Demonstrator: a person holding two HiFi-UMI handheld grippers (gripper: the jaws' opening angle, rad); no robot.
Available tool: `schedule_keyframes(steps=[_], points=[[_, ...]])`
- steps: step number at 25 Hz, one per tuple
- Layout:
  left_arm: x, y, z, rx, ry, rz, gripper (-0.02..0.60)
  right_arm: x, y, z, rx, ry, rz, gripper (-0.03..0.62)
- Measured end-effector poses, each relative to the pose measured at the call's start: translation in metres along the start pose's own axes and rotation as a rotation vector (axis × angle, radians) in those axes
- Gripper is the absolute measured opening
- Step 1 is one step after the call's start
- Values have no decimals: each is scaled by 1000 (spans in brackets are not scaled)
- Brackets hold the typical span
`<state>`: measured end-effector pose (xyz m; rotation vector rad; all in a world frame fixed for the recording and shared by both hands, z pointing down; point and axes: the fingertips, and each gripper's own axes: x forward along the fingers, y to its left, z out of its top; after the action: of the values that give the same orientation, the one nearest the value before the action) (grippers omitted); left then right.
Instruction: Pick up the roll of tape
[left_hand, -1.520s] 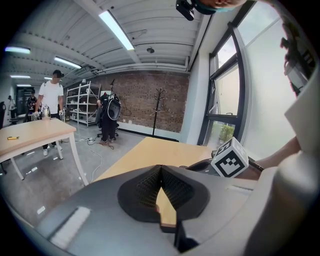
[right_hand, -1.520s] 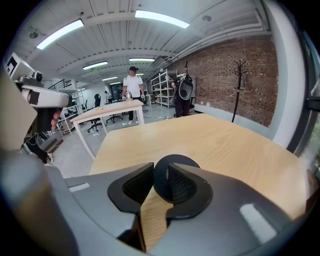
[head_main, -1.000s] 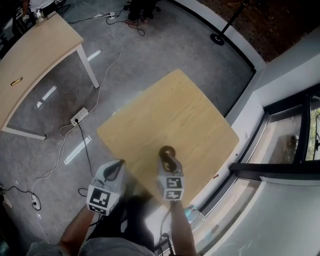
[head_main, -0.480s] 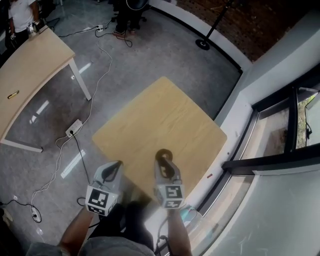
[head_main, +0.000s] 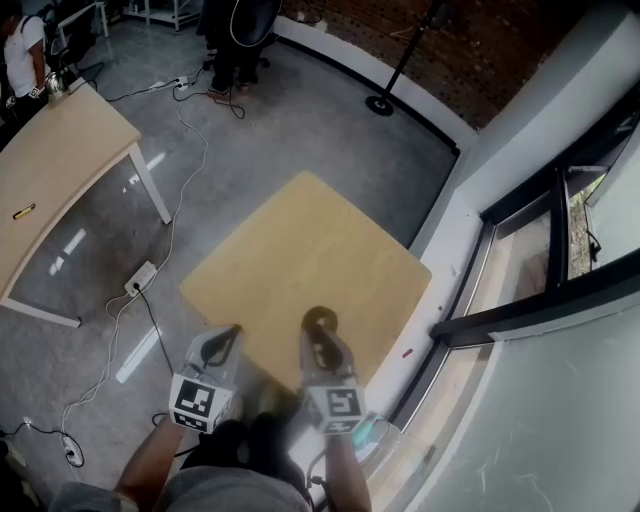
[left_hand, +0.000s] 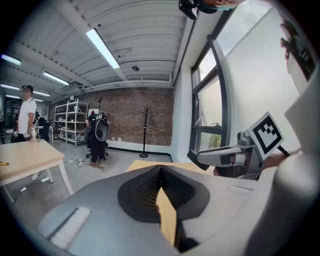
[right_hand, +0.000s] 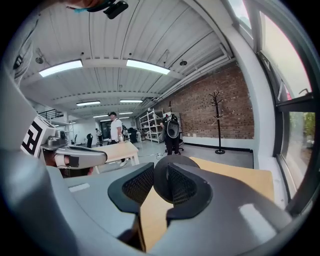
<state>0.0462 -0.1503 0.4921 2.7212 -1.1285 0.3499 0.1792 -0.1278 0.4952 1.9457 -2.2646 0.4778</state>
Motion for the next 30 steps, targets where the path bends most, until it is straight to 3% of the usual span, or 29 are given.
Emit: schedule_keyframes(steps=[14,30], points=[[-25,-31,61,54,-112,-87,0,-66,15,51,25,-131,-60,103],[-40,-38,108,98,-234,-103,0,-98,20,88,-40,-226,-102,104]])
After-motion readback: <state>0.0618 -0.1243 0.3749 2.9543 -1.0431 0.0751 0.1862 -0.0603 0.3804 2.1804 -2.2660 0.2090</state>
